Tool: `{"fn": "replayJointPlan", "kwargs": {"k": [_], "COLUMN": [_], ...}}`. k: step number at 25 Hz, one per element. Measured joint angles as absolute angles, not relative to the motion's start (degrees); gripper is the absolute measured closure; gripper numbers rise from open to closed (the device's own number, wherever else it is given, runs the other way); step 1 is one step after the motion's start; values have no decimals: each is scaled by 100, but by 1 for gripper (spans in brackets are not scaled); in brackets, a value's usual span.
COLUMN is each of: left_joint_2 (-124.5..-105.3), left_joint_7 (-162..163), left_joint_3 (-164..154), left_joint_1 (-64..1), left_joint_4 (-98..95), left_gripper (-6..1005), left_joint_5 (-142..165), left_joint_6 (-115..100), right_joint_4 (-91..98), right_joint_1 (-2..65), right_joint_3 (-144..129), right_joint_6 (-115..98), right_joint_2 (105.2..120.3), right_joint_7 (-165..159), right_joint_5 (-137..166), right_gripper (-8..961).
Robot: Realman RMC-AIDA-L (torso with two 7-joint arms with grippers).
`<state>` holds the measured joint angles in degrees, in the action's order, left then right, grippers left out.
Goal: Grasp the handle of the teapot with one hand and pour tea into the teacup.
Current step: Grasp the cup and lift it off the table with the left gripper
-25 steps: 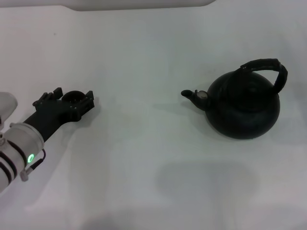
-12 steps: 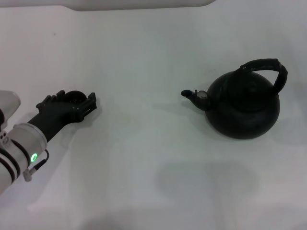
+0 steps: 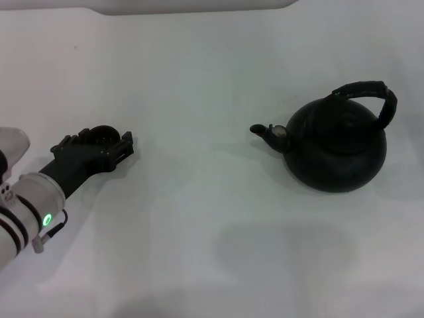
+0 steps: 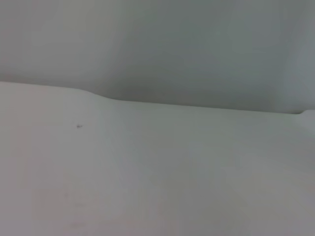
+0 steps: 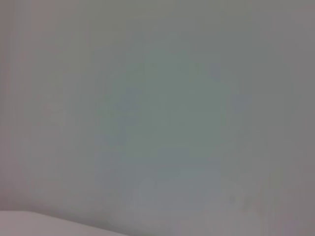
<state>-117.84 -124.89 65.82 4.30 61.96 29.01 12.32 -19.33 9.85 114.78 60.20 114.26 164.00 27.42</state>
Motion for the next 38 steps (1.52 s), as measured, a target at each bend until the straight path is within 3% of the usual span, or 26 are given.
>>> {"fn": "replayJointPlan", "kwargs": {"k": [21,27,38], "left_joint_2": [-11810,-11781,-11683], "left_joint_7": [-12517,-12519,-12499], "left_joint_3": [6539,6458,6373], "left_joint_1": [401,390,439], "left_joint_4": [6232,6245,6660], "left_gripper": [125,280,283], "left_joint_5": [2900,2900,3024], "left_joint_6": [1035,1040,932], "right_joint_4": [-1933,-1933,-1925], "right_joint_1": [968,950,951], "right_joint_3": [11483,11485,11488], "right_joint_6": [6011,6011,5980], "right_joint_2": [11426,11426,11426], "right_joint_7": [16400,16400,16400], "right_joint_5": [2742,2742,2742], "right_gripper": [160,160,160]}}
